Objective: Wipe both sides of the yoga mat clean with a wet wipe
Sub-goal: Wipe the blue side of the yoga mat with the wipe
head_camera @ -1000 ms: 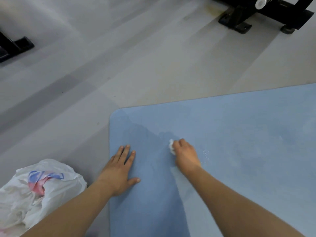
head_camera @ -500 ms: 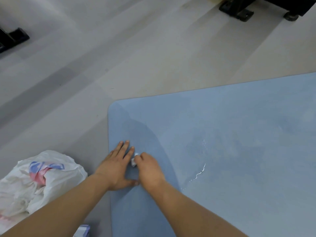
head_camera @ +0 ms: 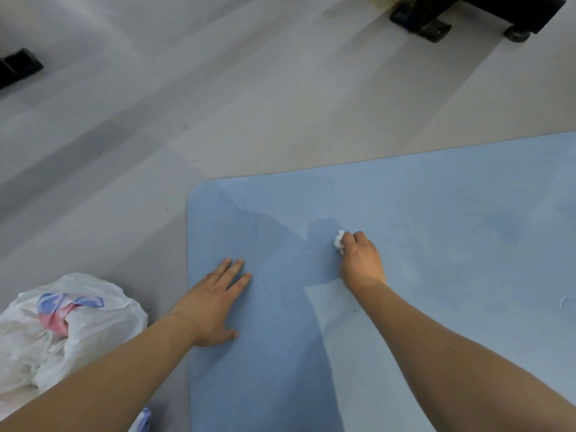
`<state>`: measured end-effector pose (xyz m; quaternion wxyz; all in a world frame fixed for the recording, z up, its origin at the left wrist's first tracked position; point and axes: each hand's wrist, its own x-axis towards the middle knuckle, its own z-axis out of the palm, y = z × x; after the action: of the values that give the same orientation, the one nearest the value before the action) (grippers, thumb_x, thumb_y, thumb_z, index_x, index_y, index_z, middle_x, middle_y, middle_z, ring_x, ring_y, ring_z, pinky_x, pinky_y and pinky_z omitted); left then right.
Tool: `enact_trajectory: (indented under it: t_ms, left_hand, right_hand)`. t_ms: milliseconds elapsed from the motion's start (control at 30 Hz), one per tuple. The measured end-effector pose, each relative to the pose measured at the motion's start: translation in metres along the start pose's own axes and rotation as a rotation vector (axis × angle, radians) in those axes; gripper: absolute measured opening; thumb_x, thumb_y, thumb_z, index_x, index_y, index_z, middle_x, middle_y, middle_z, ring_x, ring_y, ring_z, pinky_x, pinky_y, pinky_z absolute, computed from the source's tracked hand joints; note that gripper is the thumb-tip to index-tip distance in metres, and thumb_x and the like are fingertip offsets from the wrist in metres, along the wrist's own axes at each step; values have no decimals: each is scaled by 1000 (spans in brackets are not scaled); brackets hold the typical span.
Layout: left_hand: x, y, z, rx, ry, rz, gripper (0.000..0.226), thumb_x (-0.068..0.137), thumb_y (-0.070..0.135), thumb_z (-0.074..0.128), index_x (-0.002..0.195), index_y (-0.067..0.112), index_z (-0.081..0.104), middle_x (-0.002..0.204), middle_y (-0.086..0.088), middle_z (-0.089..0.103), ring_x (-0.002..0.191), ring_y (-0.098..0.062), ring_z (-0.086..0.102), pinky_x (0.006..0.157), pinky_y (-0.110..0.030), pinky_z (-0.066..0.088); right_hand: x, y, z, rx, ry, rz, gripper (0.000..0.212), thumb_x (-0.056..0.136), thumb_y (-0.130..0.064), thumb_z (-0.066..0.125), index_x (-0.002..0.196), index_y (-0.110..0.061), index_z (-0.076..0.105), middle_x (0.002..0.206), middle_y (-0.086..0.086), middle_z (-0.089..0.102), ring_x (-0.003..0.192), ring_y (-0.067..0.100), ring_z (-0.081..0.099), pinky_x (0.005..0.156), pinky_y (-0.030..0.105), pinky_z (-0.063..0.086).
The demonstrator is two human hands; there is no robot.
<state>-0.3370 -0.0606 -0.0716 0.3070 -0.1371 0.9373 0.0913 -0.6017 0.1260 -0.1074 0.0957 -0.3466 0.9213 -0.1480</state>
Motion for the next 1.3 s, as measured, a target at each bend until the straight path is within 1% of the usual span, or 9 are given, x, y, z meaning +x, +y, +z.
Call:
enact_trajectory:
  t_ms: [100,267,433,467,567,767,933,1100,1300]
  left_hand:
    - [2,3,1,-24,-31,-3,118,84,61,65,158,25,-19,160,0,-37,149,-21,-30,126,-35,2]
    - [-1,4,3,-79,-21,-27,116,83,53,71,159,25,-13,159,4,-35,151,-20,-26,126,-36,7]
    - [-7,8,7,-82,-7,-92,111,87,54,68,159,27,-13,160,7,-33,152,-19,-23,126,-34,5]
    - [-8,9,8,-79,-7,-104,110,88,54,66,159,27,-14,160,7,-33,152,-20,-23,126,-33,4]
    - [-11,13,8,-72,-22,-135,105,91,55,63,159,27,-13,161,5,-31,152,-21,-22,126,-33,3]
    - [-8,20,0,-29,-84,-183,106,92,53,64,160,25,-12,164,2,-27,154,-23,-18,126,-36,8]
    - [-12,29,-11,-8,-189,-222,103,94,49,62,159,28,-14,164,-1,-27,154,-26,-13,125,-39,12]
    - [-26,40,-29,-17,-279,-187,92,96,44,60,160,34,-6,168,-3,-14,155,-26,-1,124,-40,18]
    - [-24,24,-22,10,-81,-139,92,90,56,63,159,23,12,163,-4,15,150,-25,17,121,-38,21]
  right_hand:
    - [-24,-46,27,124,25,-114,19,78,-2,58,95,-1,65,83,21,60,71,38,62,65,39,52]
    - [-87,-137,60,195,-153,-369,32,78,-4,53,107,-4,63,93,16,62,78,36,60,70,40,51]
    - [-75,-109,48,84,-70,-478,28,77,-14,42,91,-10,66,73,8,58,57,28,58,51,30,47]
    - [-64,-93,43,62,-30,-476,17,75,-8,53,88,-9,64,71,10,56,55,30,57,49,30,45]
    - [-30,-38,18,50,-6,-338,22,69,4,75,83,-4,60,70,17,54,53,36,56,49,36,45]
    - [-6,15,-8,-33,36,-206,31,59,18,71,78,-1,55,67,16,49,48,27,41,51,31,30]
    - [-11,-2,-6,-53,-88,-76,37,75,12,44,107,-5,52,97,14,50,77,28,39,72,33,30]
    - [-5,-16,-20,-144,-181,24,34,84,-2,46,117,-11,52,113,11,52,103,30,49,84,34,35]
    - [1,-10,-13,-195,-98,3,29,85,-8,48,111,-9,60,109,13,54,104,34,48,86,38,35]
